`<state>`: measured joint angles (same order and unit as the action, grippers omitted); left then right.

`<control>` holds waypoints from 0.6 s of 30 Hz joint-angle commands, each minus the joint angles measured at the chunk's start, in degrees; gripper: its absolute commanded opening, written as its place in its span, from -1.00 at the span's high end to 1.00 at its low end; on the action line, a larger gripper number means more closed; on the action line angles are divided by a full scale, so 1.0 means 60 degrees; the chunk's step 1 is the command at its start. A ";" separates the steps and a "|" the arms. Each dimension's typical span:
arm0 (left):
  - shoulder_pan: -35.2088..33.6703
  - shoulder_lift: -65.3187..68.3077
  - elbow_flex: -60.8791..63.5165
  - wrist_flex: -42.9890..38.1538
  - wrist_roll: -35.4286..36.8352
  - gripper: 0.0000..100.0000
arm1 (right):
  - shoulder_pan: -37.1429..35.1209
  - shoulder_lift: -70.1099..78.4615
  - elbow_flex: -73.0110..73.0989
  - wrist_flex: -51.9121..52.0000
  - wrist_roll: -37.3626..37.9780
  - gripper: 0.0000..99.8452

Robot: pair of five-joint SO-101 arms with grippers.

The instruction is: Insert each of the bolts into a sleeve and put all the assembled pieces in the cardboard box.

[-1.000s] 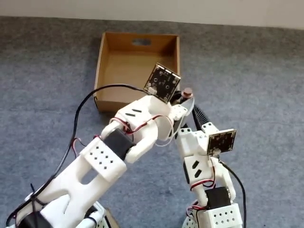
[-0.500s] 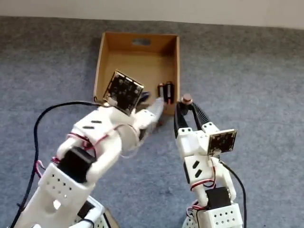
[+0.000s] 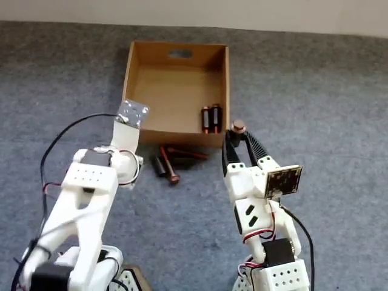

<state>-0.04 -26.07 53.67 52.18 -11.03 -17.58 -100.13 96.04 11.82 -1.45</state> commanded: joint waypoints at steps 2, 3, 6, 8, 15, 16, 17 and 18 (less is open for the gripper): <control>0.0095 0.0974 -0.0037 -0.0527 -0.0073 0.80 | -0.0037 0.0022 0.0271 0.0066 0.0557 0.98; 0.0081 0.1165 -0.0037 -0.0630 -0.0073 0.80 | -0.0037 0.0022 -0.0007 0.0315 0.0864 0.98; 0.0066 0.1722 -0.0037 -0.0835 -0.0073 0.80 | -0.0037 0.0037 -0.1106 0.1150 0.1128 0.98; 0.0066 0.2015 -0.0081 -0.0967 -0.0073 0.80 | -0.0037 0.0051 -0.1956 0.1414 0.1128 0.98; 0.0110 0.2103 -0.0154 -0.0952 -0.0073 0.80 | -0.0037 0.2557 -0.4813 0.1414 0.1128 0.98; 0.0110 0.2103 -0.0154 -0.0952 -0.0073 0.80 | -0.0037 0.3363 -0.5385 0.1414 0.1114 0.98; 0.0110 0.2103 -0.0154 -0.0952 -0.0073 0.80 | -0.0037 0.4168 -0.5971 0.1414 0.1084 0.98; 0.0110 0.2103 -0.0154 -0.0952 -0.0073 0.80 | -0.0037 0.5018 -0.6601 0.1414 0.0894 0.98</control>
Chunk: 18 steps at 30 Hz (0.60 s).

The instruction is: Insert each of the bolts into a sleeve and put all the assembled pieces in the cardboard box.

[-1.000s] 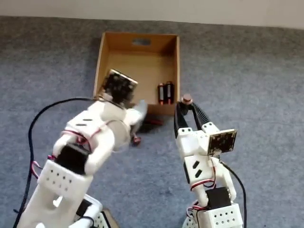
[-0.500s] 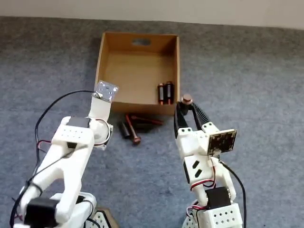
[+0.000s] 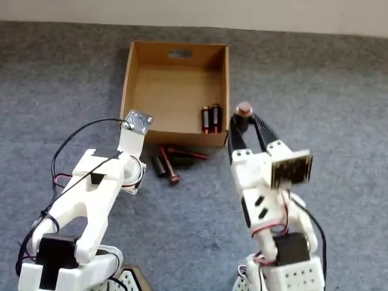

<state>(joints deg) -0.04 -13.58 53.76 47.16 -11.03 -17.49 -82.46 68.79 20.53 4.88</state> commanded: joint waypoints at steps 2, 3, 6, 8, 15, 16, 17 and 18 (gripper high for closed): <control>0.0125 0.0022 -0.0168 -0.0117 -0.0073 0.80 | -0.0051 0.3890 -0.3245 -0.0037 -0.0864 0.98; 0.0125 0.0022 -0.0168 -0.0117 -0.0073 0.80 | -0.0051 0.4784 -0.3729 -0.0022 -0.1114 0.98; 0.0125 0.0022 -0.0168 -0.0117 -0.0073 0.80 | -0.0037 0.7553 -0.5150 -0.0022 -0.1319 0.98; 0.0125 0.0022 -0.0154 -0.0117 -0.0073 0.80 | -0.0037 0.9179 -0.6117 -0.0022 -0.1333 0.98; 0.0125 0.0022 -0.0154 -0.0117 -0.0073 0.80 | -0.0725 1.3487 -0.9121 0.0007 -0.1333 0.98; 0.0125 0.0022 -0.0154 -0.0103 -0.0073 0.80 | -0.0842 1.4000 -0.9590 0.0022 -0.1333 0.98; 0.0125 0.0022 -0.0154 -0.0103 -0.0073 0.80 | -0.0945 1.4440 -0.9971 0.0022 -0.1348 0.98; 0.0125 0.0022 -0.0154 -0.0103 -0.0073 0.80 | -0.1048 1.4879 -1.0322 0.0022 -0.1348 0.98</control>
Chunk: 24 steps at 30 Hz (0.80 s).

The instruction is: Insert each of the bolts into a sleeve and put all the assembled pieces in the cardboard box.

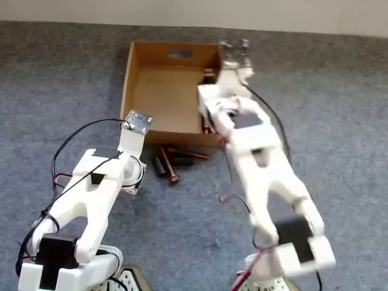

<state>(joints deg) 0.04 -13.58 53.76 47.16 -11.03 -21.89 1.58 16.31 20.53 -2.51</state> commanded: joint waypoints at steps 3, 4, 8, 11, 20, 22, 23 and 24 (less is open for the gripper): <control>0.0125 0.0022 -0.0139 -0.0103 -0.0073 0.80 | -0.0652 0.2000 -0.2103 0.0344 -0.0117 0.99; 0.0125 0.0022 -0.0139 -0.0103 -0.0073 0.80 | -0.0769 0.2322 -0.2264 0.0579 -0.0117 0.99; 0.0125 0.0022 -0.0139 -0.0103 -0.0073 0.80 | -0.0828 0.3289 -0.3289 0.1429 -0.0381 0.99; 0.0125 0.0022 -0.0139 -0.0103 -0.0073 0.80 | -0.0535 0.3934 -0.4022 0.2088 -0.1436 0.99; 0.0110 0.0022 -0.0139 -0.0103 -0.0073 0.80 | -0.0476 0.5253 -0.6249 0.5385 -0.0982 0.99; 0.0110 0.0022 -0.0139 -0.0103 -0.0073 0.80 | -0.0462 0.5546 -0.6630 0.5678 -0.0982 0.99; 0.0110 0.0022 -0.0139 -0.0103 -0.0073 0.80 | -0.0462 0.5707 -0.6762 0.5707 -0.0982 0.99; 0.0110 0.0022 -0.0139 -0.0103 -0.0073 0.80 | -0.0491 0.5868 -0.6894 0.5707 -0.0982 0.99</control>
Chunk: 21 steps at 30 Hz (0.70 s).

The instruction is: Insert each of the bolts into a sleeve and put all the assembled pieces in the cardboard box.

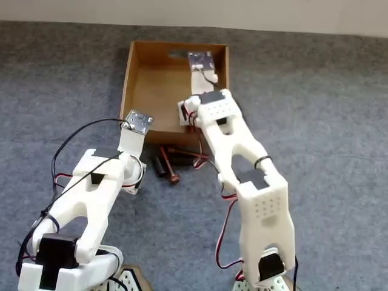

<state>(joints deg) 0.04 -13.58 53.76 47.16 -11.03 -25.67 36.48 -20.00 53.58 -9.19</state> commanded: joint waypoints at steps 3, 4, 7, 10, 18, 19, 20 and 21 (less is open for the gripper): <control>0.0110 0.0022 -0.0139 -0.0103 -0.0073 0.80 | 0.0125 0.0608 -0.1223 0.0198 0.0132 0.99; 0.0110 0.0022 -0.0139 -0.0103 -0.0073 0.80 | 0.0125 0.0813 -0.1370 0.0198 0.0132 0.99; 0.0110 0.0022 -0.0139 -0.0103 -0.0073 0.80 | 0.0183 0.1209 -0.1810 0.0227 0.0117 0.99; 0.0110 0.0022 -0.0139 -0.0103 -0.0073 0.80 | 0.0183 0.1399 -0.2029 0.0227 0.0117 0.99; 0.0110 0.0022 -0.0139 -0.0103 -0.0073 0.80 | 0.0300 0.1385 -0.2059 0.0549 0.0059 0.95; 0.0110 0.0022 -0.0139 -0.0103 -0.0073 0.80 | 0.0315 0.1385 -0.2059 0.0711 -0.0161 0.89; 0.0110 0.0022 -0.0139 -0.0103 -0.0073 0.80 | 0.0344 0.1370 -0.2059 0.0813 -0.0454 0.82; 0.0110 0.0022 -0.0139 -0.0103 -0.0073 0.80 | 0.0344 0.1370 -0.2059 0.0901 -0.0645 0.75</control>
<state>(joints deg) 0.04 -13.58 53.76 47.16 -11.03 -25.32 45.36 -30.73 57.01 -10.51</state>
